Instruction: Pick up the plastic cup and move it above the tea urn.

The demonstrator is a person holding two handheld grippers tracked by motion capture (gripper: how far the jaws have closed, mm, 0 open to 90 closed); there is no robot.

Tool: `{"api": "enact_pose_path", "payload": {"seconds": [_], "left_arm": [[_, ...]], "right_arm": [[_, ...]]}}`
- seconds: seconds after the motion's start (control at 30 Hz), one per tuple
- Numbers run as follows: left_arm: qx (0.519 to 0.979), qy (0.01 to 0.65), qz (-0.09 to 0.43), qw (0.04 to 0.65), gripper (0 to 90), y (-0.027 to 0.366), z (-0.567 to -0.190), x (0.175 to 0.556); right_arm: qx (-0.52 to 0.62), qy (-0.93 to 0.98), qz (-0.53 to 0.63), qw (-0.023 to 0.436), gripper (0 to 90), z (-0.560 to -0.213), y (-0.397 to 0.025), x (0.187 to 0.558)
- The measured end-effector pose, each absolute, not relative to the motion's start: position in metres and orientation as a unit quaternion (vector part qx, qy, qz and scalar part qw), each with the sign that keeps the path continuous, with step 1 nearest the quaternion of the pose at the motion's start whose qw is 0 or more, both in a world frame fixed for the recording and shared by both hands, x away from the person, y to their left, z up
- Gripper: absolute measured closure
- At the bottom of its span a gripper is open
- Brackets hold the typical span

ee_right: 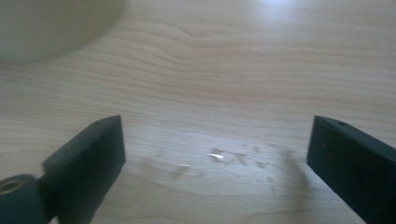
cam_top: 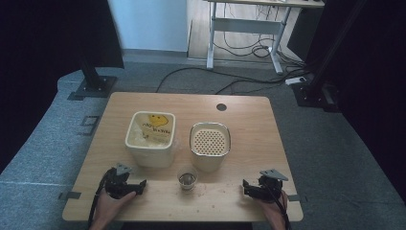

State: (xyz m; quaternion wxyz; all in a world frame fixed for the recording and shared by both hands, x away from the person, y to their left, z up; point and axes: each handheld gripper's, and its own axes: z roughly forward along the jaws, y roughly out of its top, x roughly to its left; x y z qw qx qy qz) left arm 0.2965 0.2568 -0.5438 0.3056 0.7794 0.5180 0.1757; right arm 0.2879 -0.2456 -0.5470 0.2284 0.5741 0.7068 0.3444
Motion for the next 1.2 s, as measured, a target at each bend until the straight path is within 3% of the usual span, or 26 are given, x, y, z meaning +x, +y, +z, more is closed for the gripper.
{"api": "enact_pose_path", "payload": {"seconds": [0.23, 0.43, 0.57, 1.1, 1.2], "left_arm": [[0.763, 0.51, 0.198, 0.345, 7.6, 0.265, -0.532, 0.287], [0.757, 0.497, 0.211, 0.369, 14.1, 0.264, -0.523, 0.276], [0.768, 0.49, 0.194, 0.364, 14.4, 0.266, -0.523, 0.274], [0.78, 0.481, 0.185, 0.355, 14.1, 0.263, -0.529, 0.272], [0.78, 0.48, 0.187, 0.356, 14.2, 0.263, -0.528, 0.271]], "right_arm": [[0.53, 0.716, 0.403, 0.21, 2.5, -0.534, -0.232, 0.274], [0.477, 0.724, 0.463, 0.186, 10.6, -0.523, -0.207, 0.265], [0.439, 0.731, 0.506, 0.129, 12.7, -0.523, -0.175, 0.262], [0.334, 0.784, 0.51, 0.118, 13.4, -0.531, -0.083, 0.278], [0.332, 0.781, 0.515, 0.117, 17.1, -0.531, -0.071, 0.284]]}}
